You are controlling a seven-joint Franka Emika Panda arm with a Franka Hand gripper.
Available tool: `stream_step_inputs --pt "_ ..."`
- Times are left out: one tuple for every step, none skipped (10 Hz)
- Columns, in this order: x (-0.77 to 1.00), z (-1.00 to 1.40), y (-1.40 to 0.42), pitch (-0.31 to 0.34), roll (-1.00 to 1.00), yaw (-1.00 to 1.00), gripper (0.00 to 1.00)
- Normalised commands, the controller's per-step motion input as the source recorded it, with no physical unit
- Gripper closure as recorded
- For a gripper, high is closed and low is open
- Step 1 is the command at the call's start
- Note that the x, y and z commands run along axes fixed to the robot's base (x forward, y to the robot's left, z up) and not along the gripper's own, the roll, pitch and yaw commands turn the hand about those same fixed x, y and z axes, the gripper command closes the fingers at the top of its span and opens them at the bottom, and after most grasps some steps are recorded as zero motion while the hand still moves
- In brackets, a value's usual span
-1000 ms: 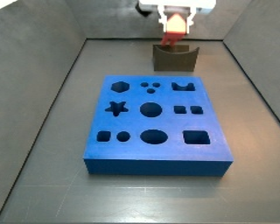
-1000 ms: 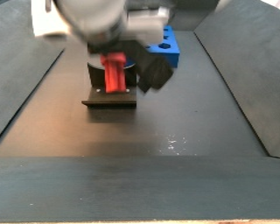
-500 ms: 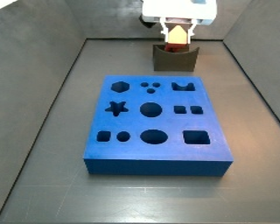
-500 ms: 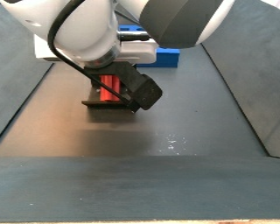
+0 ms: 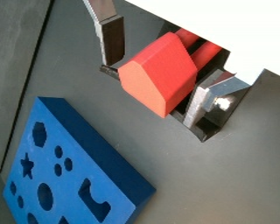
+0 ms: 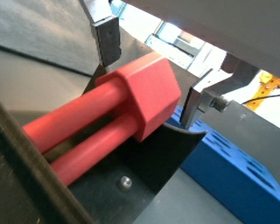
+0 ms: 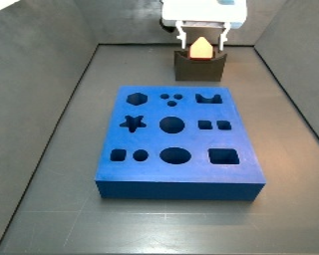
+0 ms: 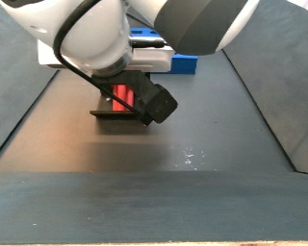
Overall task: Pick up the 3 prong object. Move up. Place the 3 prong object on the fixture. Regrasp the 3 prong object. Move to above the board. Insert the 3 prong object.
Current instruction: Regrasp the 3 prong object.
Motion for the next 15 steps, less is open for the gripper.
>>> stream_step_inputs --pt "-0.01 1.00 0.01 -0.062 -0.09 -0.01 0.00" --pt "-0.02 1.00 0.01 -0.058 -0.08 0.00 0.00" --pt "-0.03 1.00 0.01 -0.052 -0.05 0.03 0.00" --pt "-0.04 1.00 0.01 -0.044 -0.03 0.04 0.00" --pt "-0.04 0.87 0.01 -0.032 -0.02 0.05 0.00" --pt "-0.04 0.69 0.01 -0.016 -0.01 0.06 0.00" --pt "-0.04 0.44 0.01 0.006 0.00 0.06 0.00" --pt "-0.04 0.25 0.01 0.023 0.01 0.05 0.00" --pt "-0.11 0.46 -0.75 0.049 1.00 0.04 0.00" --pt "-0.09 0.42 -0.71 0.048 1.00 0.04 0.00" --pt "-0.11 0.36 -0.64 0.043 1.00 0.04 0.00" --pt "-0.11 0.12 -0.41 0.031 1.00 0.04 0.00" --pt "-0.08 0.08 -0.30 0.030 1.00 0.04 0.00" --pt "-0.05 0.05 -0.09 0.032 1.00 0.04 0.00" --pt "-0.03 0.04 -0.05 0.033 1.00 0.04 0.00"
